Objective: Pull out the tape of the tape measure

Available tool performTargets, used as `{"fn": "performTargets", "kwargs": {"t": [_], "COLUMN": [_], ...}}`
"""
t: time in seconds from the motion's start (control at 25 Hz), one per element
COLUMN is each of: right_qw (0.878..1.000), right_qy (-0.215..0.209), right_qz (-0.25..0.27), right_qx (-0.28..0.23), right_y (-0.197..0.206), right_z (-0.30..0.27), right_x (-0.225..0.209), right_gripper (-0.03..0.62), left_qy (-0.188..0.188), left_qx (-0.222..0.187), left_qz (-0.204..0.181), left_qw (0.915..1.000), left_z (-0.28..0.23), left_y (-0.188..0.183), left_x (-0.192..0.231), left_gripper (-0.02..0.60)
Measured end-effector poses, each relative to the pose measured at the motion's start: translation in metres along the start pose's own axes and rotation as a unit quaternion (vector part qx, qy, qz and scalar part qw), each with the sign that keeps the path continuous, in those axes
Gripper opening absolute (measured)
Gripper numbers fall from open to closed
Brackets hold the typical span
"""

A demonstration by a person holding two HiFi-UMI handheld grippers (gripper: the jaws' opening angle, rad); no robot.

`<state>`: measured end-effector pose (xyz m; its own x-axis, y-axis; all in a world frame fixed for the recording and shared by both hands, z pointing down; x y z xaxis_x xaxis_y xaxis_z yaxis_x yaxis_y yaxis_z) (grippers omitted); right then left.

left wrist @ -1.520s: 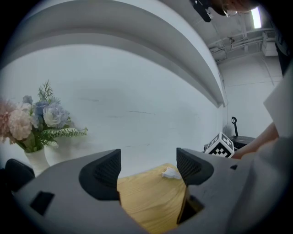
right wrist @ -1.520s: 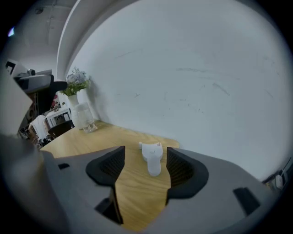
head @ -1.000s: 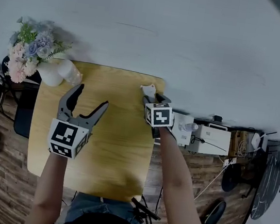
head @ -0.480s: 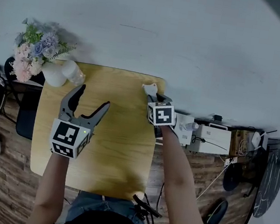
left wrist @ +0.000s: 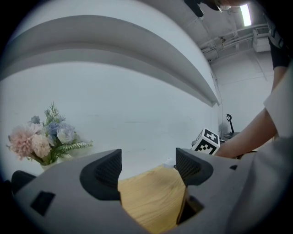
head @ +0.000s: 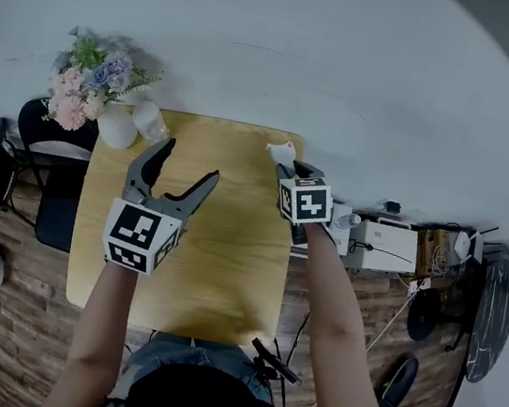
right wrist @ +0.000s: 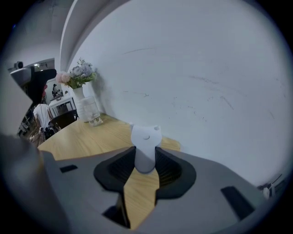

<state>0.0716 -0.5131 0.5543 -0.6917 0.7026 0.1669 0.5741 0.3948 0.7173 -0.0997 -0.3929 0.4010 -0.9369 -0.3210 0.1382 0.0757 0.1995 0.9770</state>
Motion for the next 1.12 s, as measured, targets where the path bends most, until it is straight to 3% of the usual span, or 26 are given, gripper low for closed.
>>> {"fn": "performTargets", "kwargs": {"t": [0.48,0.76,1.12], "right_qw": [0.998,0.996,0.991], "right_qy": [0.045,0.071,0.097], "right_qz": [0.003,0.017,-0.012], "right_qx": [-0.036,-0.059,-0.088], "right_y": [-0.033,-0.043,-0.045], "right_z": [0.090,0.143,0.210], "right_x": [0.032,0.067,0.115], "right_gripper": [0.144,0.144,0.144], "left_qy": [0.035,0.061,0.097], "left_qx": [-0.054,-0.071,-0.084], "left_qz": [-0.015,-0.017,-0.024], "left_qw": [0.9978,0.9955,0.9915], "left_z": [0.056,0.088,0.132], "left_y": [-0.042,-0.051,-0.052], "left_x": [-0.015,-0.026,-0.040], "left_gripper": [0.370,0.368,0.362]}}
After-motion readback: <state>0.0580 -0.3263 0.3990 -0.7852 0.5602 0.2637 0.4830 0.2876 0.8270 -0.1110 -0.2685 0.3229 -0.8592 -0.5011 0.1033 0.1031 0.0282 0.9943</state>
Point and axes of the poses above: the fingertips, and each gripper's own axes: z backward along the fingers, x to its left, y out of its underside, the point moved 1 cm from there along z, backward along the fingers, and after that the axes turned 10 degrees about z, right-handed, at the moved point
